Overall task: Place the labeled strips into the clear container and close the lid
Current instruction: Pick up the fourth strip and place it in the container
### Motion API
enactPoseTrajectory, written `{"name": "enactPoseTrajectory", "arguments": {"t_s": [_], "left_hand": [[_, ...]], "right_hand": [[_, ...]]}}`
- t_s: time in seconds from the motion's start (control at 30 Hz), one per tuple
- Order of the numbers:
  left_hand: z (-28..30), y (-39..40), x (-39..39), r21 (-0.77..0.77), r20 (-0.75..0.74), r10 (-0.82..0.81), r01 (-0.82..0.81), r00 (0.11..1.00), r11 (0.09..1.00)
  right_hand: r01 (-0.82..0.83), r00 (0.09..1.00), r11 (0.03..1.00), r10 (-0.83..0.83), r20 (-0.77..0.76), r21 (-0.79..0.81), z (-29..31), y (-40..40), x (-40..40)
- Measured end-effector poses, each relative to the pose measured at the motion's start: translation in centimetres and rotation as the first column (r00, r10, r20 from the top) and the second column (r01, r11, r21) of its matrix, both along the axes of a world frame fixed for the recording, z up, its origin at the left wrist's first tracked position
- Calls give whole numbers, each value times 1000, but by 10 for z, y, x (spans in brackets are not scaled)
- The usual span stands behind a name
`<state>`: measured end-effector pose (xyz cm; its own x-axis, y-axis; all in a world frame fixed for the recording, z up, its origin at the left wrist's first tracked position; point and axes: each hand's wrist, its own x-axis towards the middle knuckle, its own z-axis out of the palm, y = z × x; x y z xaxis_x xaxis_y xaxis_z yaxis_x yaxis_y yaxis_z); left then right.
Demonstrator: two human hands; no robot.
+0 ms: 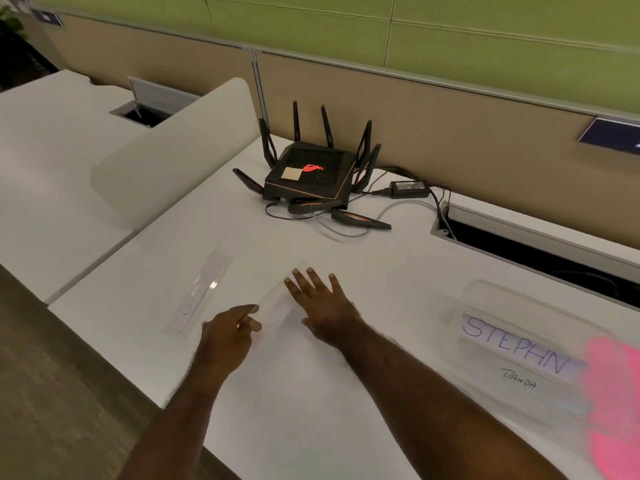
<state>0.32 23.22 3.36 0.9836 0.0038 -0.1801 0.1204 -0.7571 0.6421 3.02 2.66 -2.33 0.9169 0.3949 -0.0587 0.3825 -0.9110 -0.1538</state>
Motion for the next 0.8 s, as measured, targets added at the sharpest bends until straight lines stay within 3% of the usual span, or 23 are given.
{"name": "enactPoseTrajectory", "arguments": {"t_s": [0.17,0.33,0.43,0.57,0.67,0.8], "left_hand": [[36,-33,4,-373,-219,-88,0,972,928],[53,-72,7,-469,-236,-236,102,943,877],[54,-97,12,-405,-134,-323,245,937,881],[56,-137,15,-166,-13,-534,525,845,835],[56,-177,18,-11,170,-611,622,773,783],[53,-229,19,117,207,-701,694,682,710]], "right_hand": [[93,994,995,-94,48,16,18,-65,-6],[146,983,986,-154,100,82,51,-137,-25],[195,978,973,-202,47,120,71,-179,-45],[335,942,926,-335,-29,175,94,-234,-82],[438,899,878,-434,-67,193,106,-269,-111],[557,830,804,-545,-114,209,114,-312,-148]]}}
